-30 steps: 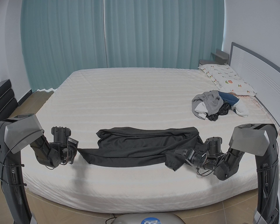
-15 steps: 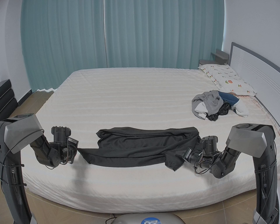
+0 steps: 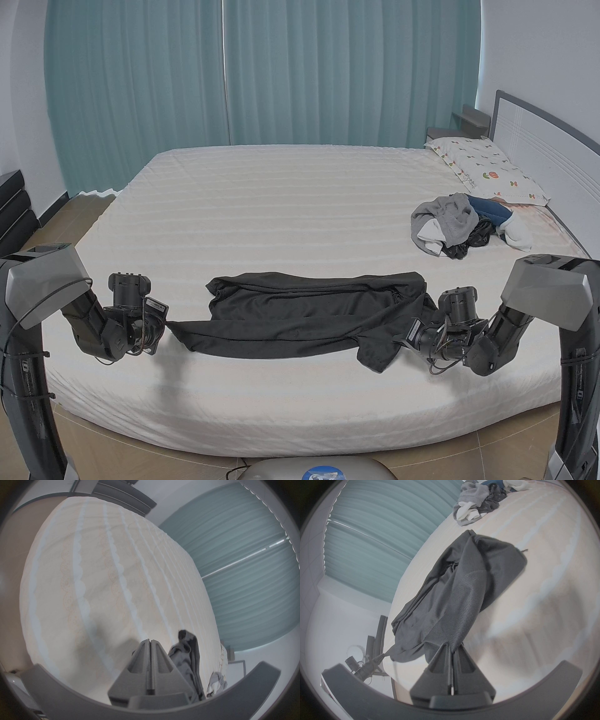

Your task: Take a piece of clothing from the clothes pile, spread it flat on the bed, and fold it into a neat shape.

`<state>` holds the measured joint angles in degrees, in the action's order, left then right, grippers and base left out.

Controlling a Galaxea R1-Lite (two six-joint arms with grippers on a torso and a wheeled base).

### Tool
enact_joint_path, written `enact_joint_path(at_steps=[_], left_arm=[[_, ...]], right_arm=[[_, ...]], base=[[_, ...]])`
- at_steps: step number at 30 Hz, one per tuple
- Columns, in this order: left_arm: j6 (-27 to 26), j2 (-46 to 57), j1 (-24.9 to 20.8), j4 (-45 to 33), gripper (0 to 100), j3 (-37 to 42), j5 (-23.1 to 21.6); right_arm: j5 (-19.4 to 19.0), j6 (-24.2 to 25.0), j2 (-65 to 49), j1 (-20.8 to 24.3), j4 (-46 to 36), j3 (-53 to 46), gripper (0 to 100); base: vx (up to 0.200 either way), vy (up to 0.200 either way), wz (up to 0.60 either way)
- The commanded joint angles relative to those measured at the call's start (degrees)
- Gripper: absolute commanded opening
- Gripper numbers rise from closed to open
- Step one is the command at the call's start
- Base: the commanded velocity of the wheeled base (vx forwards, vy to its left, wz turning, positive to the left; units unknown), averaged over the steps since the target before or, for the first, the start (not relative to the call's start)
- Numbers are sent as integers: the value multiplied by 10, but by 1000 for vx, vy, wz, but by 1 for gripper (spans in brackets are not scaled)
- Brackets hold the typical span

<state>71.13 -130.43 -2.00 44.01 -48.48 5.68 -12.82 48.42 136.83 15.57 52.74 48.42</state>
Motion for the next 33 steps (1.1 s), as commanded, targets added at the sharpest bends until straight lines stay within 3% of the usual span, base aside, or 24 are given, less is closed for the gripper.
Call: enact_joint_path(at_steps=[1,5,8,11,19,24,33], left_arm=[[-35,54,3,-9,0,57,-63],[-55,97,1,-33,0,91,-110],[-58,113,-1,-60,0,96,-130],[-79,131,-1,-123,0,92,-152],[-176,138,-23,-219,0,105,-152],[-232,134,-28,-269,0,110,-152],[-278,131,-37,-273,0,135,-133]], right_arm=[[-56,-43,-113,-46,-35,-80,0],[-84,-92,-175,-60,-74,-128,0],[-94,-99,-212,-64,-108,-144,0],[-106,-116,-263,-79,-195,-148,0],[-119,-276,-292,-106,-393,-148,0],[-114,-310,-274,-106,-409,-150,0],[-108,-350,-257,-99,-465,-150,0]], base=[[0,0,0],[0,0,0],[0,0,0],[0,0,0],[0,0,0],[0,0,0],[0,0,0]])
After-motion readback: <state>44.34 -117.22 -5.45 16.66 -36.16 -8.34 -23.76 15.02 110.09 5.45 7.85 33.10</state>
